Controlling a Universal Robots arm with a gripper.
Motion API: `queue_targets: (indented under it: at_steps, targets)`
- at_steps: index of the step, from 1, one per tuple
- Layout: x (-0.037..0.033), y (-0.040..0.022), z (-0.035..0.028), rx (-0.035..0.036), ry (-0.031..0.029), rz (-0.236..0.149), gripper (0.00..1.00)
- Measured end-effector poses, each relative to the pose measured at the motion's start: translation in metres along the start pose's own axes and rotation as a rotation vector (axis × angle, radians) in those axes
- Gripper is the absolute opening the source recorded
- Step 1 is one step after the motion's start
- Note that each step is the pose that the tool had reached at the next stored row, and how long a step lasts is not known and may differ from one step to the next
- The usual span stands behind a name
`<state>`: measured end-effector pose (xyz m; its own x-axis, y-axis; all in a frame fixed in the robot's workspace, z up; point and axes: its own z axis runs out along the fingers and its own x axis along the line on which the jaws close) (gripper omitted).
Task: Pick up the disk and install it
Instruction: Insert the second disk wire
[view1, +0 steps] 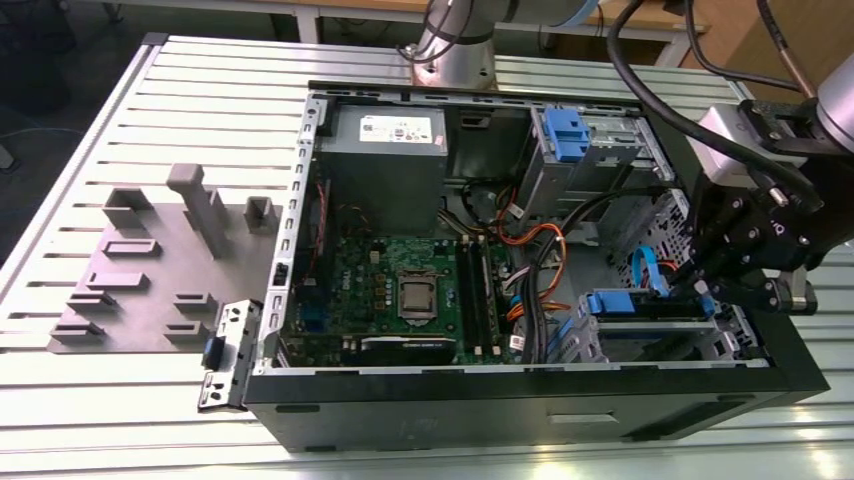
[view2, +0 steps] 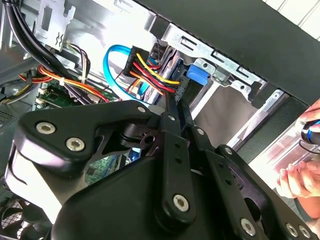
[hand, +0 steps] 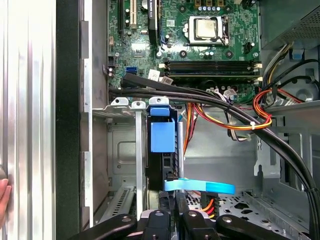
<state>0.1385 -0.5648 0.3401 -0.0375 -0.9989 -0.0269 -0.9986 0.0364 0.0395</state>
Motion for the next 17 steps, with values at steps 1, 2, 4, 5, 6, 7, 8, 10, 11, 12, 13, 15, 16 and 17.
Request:
queue_targets:
  at_steps: [1, 2, 4, 5, 6, 7, 8, 10, 11, 12, 13, 15, 16, 17]
  targets:
    - [0.0000, 0.0000, 0.0000, 0.0000, 0.0000, 0.000, 0.16]
    - [0.0000, 0.0000, 0.0000, 0.0000, 0.0000, 0.000, 0.16]
    - [0.0000, 0.0000, 0.0000, 0.0000, 0.0001, 0.000, 0.16]
    - [0.0000, 0.0000, 0.0000, 0.0000, 0.0001, 0.000, 0.17]
    - [0.0000, 0.0000, 0.0000, 0.0000, 0.0001, 0.000, 0.17]
    - [0.0000, 0.0000, 0.0002, 0.0000, 0.0002, 0.000, 0.24]
    - [0.0001, 0.0000, 0.0009, 0.0000, 0.0000, 0.000, 0.24]
    - [0.0001, -0.0001, 0.0024, 0.0000, 0.0008, 0.000, 0.24]
    - [0.0000, -0.0005, 0.0029, 0.0000, 0.0017, 0.000, 0.24]
    - [-0.0001, -0.0011, 0.0034, -0.0001, 0.0025, 0.000, 0.24]
    - [-0.0002, -0.0018, 0.0036, -0.0005, 0.0033, 0.000, 0.24]
    - [-0.0006, -0.0040, 0.0041, -0.0021, 0.0037, 0.000, 0.24]
    - [-0.0008, -0.0055, 0.0043, -0.0033, 0.0037, 0.000, 0.24]
    - [-0.0011, -0.0073, 0.0044, -0.0048, 0.0038, 0.000, 0.24]
